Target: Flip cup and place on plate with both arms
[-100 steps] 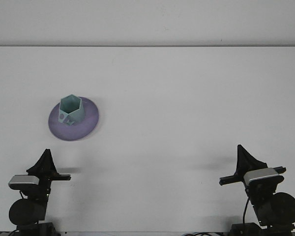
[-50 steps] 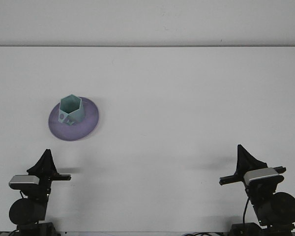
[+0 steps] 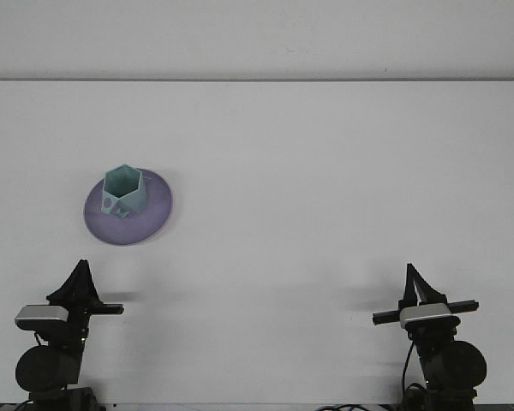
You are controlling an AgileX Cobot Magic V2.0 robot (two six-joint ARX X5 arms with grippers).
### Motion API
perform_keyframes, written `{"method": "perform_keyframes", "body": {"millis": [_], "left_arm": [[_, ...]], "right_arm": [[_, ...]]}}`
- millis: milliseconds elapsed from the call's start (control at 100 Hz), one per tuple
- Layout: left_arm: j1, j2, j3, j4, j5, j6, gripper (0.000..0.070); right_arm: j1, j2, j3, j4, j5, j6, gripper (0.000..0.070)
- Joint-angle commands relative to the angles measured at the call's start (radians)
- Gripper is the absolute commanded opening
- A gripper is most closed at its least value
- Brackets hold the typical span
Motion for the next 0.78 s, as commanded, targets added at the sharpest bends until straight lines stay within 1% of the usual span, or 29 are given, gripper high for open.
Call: {"method": "perform_keyframes", "body": {"millis": [0, 80, 130, 770], "left_arm": [[0.000, -0.001, -0.018, 0.010, 0.005, -0.003, 0.0014], [0.000, -0.001, -0.018, 0.010, 0.005, -0.003, 0.0014], [0.000, -0.001, -0.018, 0.009, 0.005, -0.003, 0.0014], [0.000, -0.001, -0.017, 0.010, 0.005, -0.003, 0.0014]], "right_arm": [[0.000, -0.005, -0.033, 0.063, 0.015, -0.015, 0.0012], [0.000, -0.005, -0.068, 0.100, 0.016, 0.013, 0.0012], [0.000, -0.005, -0.068, 0.092, 0.016, 0.017, 0.0012], [0.000, -0.005, -0.068, 0.094, 0.017, 0.014, 0.0012]]}}
